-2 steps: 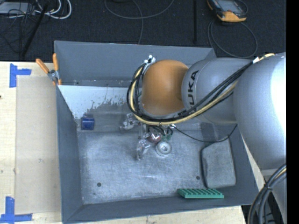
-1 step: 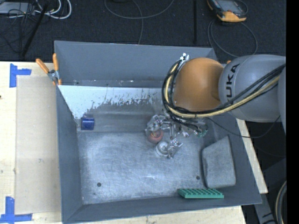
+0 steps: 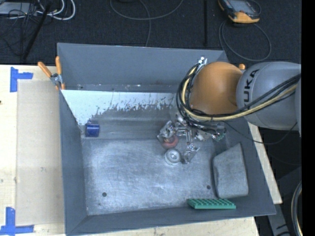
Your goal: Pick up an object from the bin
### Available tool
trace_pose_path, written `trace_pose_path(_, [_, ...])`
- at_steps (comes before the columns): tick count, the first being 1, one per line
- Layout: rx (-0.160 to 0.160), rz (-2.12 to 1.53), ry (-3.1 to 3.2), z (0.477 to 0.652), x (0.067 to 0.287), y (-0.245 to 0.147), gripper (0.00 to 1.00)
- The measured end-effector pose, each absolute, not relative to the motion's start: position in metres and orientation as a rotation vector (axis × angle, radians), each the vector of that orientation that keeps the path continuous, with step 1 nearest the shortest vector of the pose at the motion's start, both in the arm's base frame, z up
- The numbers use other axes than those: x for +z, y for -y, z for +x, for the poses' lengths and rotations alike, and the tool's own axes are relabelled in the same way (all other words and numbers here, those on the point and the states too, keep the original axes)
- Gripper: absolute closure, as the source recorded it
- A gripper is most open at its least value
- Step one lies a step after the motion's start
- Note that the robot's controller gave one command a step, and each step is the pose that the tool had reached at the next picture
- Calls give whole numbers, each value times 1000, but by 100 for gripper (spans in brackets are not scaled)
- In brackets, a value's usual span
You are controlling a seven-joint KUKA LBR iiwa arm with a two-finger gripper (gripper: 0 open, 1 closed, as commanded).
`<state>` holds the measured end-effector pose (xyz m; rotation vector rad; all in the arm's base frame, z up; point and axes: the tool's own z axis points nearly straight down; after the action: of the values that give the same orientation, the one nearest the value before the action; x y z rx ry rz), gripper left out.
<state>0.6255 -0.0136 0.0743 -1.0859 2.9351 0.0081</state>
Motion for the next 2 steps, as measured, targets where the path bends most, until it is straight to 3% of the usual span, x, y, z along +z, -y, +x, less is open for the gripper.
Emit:
trace_pose_path(1, [-3, -1654, -2650, 625, 75, 45, 0])
trace_pose_path(2, [-6, -1650, -2658, 625, 76, 48, 100])
